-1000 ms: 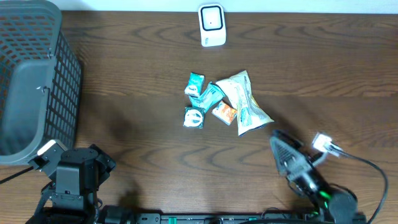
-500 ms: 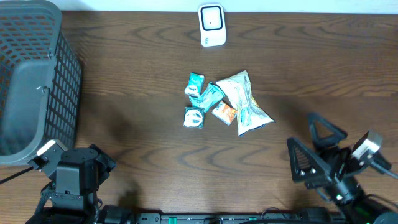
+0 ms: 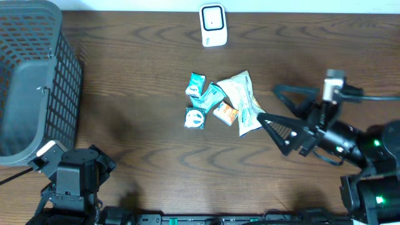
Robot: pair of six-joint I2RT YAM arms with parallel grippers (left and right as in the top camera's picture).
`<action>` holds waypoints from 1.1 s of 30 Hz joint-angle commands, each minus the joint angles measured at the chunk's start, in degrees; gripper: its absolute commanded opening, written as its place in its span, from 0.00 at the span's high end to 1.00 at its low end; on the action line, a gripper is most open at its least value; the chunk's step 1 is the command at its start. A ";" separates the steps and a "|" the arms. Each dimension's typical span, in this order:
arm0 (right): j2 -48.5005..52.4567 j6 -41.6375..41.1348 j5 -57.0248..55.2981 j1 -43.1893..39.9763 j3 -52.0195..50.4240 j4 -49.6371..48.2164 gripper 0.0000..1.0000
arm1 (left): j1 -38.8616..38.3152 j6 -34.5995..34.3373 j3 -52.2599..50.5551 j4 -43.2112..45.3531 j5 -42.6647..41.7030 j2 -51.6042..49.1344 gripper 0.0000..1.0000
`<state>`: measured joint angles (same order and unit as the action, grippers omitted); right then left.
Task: Scan the item barcode
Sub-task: 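Swing the right gripper over the item pile toward the yellow bag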
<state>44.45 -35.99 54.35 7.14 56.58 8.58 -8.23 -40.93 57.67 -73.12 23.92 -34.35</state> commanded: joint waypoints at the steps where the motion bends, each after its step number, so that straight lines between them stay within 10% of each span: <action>1: 2.32 1.77 -3.41 4.83 1.95 -0.52 0.01 | 0.39 -0.76 -0.02 -0.15 0.98 0.07 0.02; 13: 16.06 19.30 -46.62 16.09 6.23 15.10 0.01 | 0.39 -0.76 -0.02 -0.15 0.98 0.07 0.02; 33: 38.18 22.77 -52.24 16.22 13.92 30.03 0.01 | 0.39 -0.76 -0.02 -0.15 0.98 0.07 0.02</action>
<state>83.15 -14.11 2.90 22.96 69.67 38.59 -8.23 -40.93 57.67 -73.12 23.94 -34.35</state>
